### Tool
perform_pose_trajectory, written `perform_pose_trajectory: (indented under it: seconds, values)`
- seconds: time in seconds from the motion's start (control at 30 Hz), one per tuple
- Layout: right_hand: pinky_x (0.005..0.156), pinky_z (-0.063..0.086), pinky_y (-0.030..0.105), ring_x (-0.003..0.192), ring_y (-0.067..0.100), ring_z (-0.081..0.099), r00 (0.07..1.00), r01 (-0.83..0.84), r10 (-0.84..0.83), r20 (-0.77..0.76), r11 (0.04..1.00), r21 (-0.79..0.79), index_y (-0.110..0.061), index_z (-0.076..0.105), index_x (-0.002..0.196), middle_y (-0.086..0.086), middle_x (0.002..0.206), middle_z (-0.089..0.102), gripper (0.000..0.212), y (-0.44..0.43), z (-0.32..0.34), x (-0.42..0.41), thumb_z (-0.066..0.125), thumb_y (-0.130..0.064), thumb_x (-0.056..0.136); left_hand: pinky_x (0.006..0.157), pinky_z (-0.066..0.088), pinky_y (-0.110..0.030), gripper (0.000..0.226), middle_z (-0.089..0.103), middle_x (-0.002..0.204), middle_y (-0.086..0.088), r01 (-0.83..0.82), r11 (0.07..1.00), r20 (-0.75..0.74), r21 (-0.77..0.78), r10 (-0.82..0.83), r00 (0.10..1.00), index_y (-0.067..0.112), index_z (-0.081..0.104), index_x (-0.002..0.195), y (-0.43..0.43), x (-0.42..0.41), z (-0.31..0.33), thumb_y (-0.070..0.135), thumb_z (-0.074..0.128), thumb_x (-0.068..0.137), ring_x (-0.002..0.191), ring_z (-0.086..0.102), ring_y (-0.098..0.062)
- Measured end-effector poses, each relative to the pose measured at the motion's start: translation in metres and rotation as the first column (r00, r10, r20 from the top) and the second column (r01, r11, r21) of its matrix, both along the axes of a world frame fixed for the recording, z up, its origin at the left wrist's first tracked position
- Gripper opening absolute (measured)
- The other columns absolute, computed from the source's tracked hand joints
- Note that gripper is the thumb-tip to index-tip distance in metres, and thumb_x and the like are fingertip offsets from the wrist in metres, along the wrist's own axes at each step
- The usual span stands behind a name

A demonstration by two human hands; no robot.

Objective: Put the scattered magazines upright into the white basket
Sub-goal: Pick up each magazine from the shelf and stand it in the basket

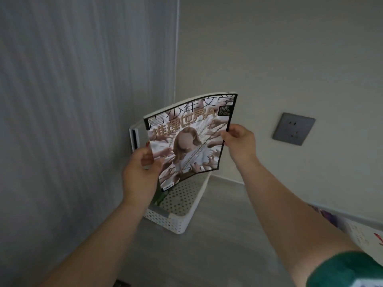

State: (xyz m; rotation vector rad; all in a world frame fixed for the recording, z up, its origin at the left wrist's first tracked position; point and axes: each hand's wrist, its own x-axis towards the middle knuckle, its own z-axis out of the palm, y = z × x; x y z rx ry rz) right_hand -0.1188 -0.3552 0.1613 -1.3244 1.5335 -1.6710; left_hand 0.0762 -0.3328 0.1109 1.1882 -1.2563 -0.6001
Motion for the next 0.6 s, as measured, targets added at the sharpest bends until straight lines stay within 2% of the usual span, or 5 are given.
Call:
perform_pose_trajectory:
  seconds: [0.07,0.2,0.37,0.43,0.6]
  values:
    - [0.057,0.056,0.035,0.057,0.025,0.068,1.000,-0.008,0.009,-0.029,0.999,0.038,-0.013,0.059,0.065,0.000,0.061,0.067,0.025,-0.016,-0.010,0.011,0.051,0.003,0.083,0.055,0.039,-0.016,0.031,0.049,0.066,0.014,-0.029,0.999,0.019,0.025,0.028,0.999,0.027,0.043,0.068,-0.008,0.008,-0.017,0.007,0.064,0.077,0.064,0.048,0.002]
    - [0.034,0.042,0.011,0.036,0.003,0.059,0.998,-0.041,0.049,-0.047,0.985,0.165,-0.009,0.060,0.067,-0.013,0.042,0.063,0.022,-0.036,-0.041,0.024,0.049,0.003,0.082,0.061,0.038,-0.027,0.041,0.049,0.060,0.014,-0.090,0.987,0.056,0.131,0.083,0.995,0.030,0.039,0.058,-0.019,0.017,-0.050,0.005,0.068,0.074,0.058,0.050,-0.007]
    - [0.062,0.055,0.044,0.048,0.024,0.064,1.000,-0.001,0.005,-0.012,0.959,0.284,-0.005,0.061,0.082,0.009,0.073,0.069,0.016,-0.047,-0.079,0.031,0.048,0.004,0.082,0.061,0.039,-0.026,0.044,0.049,0.058,0.014,-0.091,0.976,0.071,0.200,0.078,0.994,0.031,0.039,0.056,-0.022,0.020,-0.072,0.001,0.066,0.074,0.060,0.051,-0.018]
    - [0.061,0.055,0.030,0.056,0.018,0.064,0.998,0.031,-0.015,-0.056,0.953,0.303,-0.004,0.058,0.096,0.012,0.086,0.068,0.017,-0.049,-0.087,0.035,0.049,0.002,0.082,0.055,0.036,-0.022,0.044,0.048,0.058,0.015,-0.101,0.979,0.115,0.176,0.082,0.990,0.032,0.038,0.056,-0.022,0.018,-0.073,0.003,0.066,0.074,0.058,0.050,-0.013]
    - [0.105,0.035,0.033,0.128,0.022,0.038,0.993,-0.071,0.099,-0.072,0.945,0.320,-0.013,0.018,0.141,0.008,0.140,0.037,0.081,-0.051,-0.099,0.055,0.067,-0.009,0.077,0.064,0.036,-0.026,0.028,0.052,0.066,0.001,-0.137,0.975,0.167,0.174,0.108,0.980,0.021,0.043,0.066,-0.023,0.012,-0.072,0.005,0.064,0.077,0.066,0.051,-0.020]
